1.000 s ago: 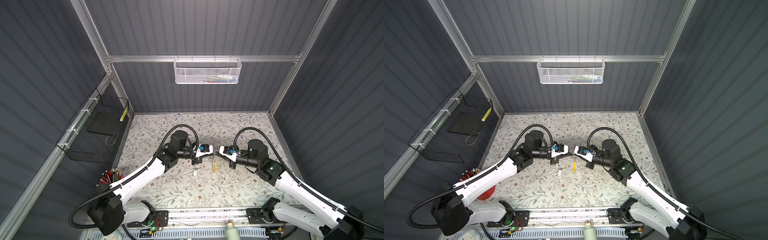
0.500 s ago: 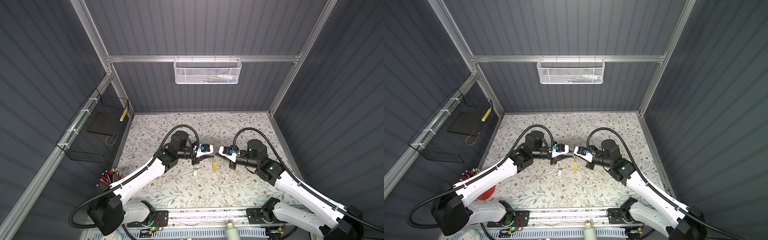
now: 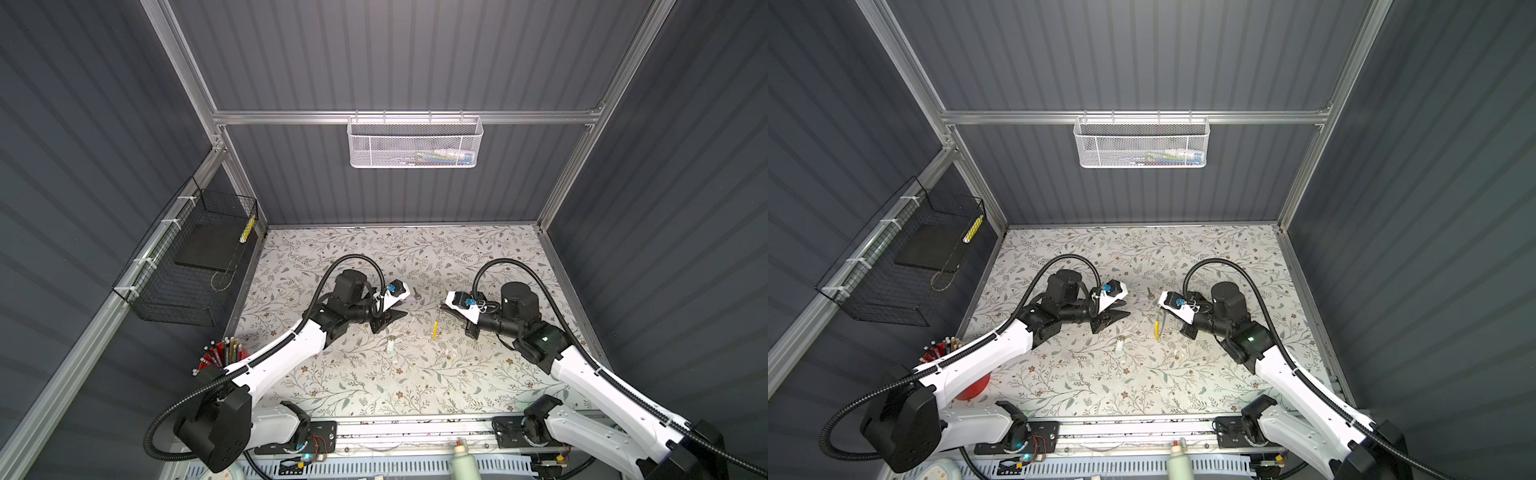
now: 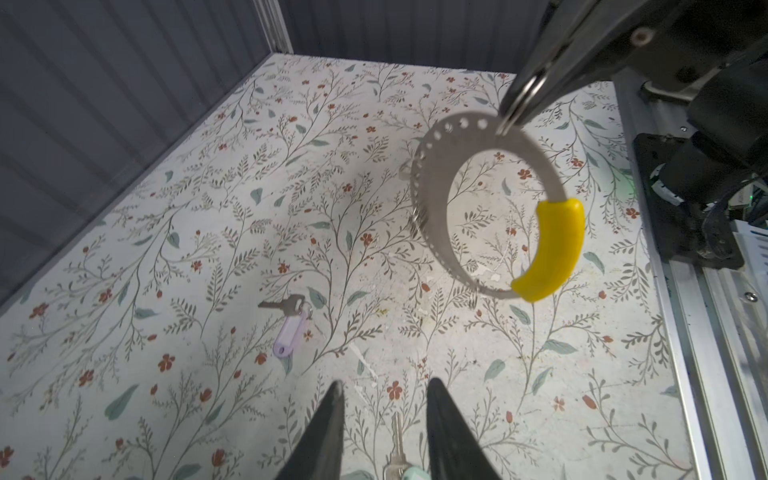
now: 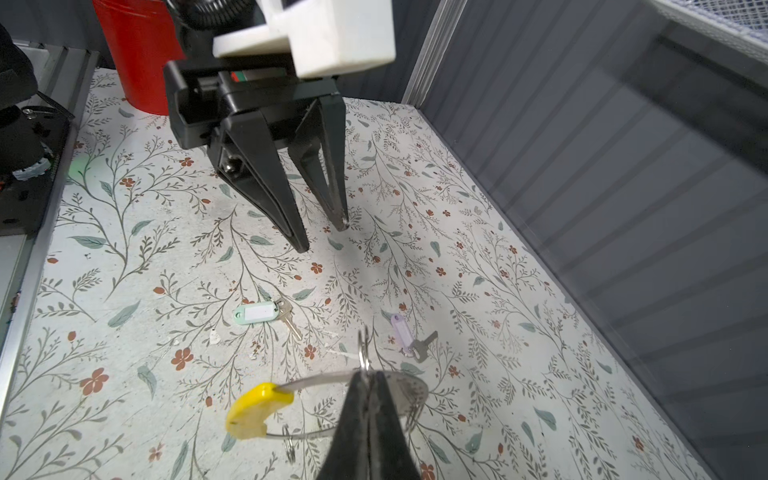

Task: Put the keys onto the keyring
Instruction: 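Release the split ring with the left gripper and move toward the green-tag key, then lower the left gripper and grasp the green-tag key by its ring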

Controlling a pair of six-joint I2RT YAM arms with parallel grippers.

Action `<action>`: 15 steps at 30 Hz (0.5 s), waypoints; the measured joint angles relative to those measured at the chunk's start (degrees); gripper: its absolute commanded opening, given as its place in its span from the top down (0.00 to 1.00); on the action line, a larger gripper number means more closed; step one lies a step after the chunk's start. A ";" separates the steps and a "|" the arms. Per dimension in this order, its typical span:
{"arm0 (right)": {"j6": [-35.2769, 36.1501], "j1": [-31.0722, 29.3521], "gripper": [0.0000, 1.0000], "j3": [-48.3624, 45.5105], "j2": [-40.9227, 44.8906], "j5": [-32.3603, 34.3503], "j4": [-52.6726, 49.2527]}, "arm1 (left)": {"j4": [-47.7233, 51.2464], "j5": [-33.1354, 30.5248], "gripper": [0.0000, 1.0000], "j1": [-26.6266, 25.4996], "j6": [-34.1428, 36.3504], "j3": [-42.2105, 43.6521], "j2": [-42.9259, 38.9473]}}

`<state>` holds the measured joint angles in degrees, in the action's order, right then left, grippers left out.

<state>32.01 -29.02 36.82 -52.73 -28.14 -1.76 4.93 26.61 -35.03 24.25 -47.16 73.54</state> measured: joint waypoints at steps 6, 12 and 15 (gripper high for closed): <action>1.29 1.73 1.00 -1.57 1.92 -1.62 -0.68 | 5.86 -4.94 0.70 0.59 -2.10 0.00 2.19; 3.10 2.89 1.00 -1.68 2.73 -3.63 -3.15 | 9.86 -8.79 0.71 0.59 -2.47 0.92 6.23; 3.87 3.30 1.00 -1.77 2.73 -4.68 -3.80 | 11.89 -9.84 0.73 0.59 -2.32 0.87 9.14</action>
<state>35.88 -25.71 35.05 -50.00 -32.82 -5.56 16.82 16.78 -34.44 21.93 -46.28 82.67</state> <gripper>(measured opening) 0.047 0.278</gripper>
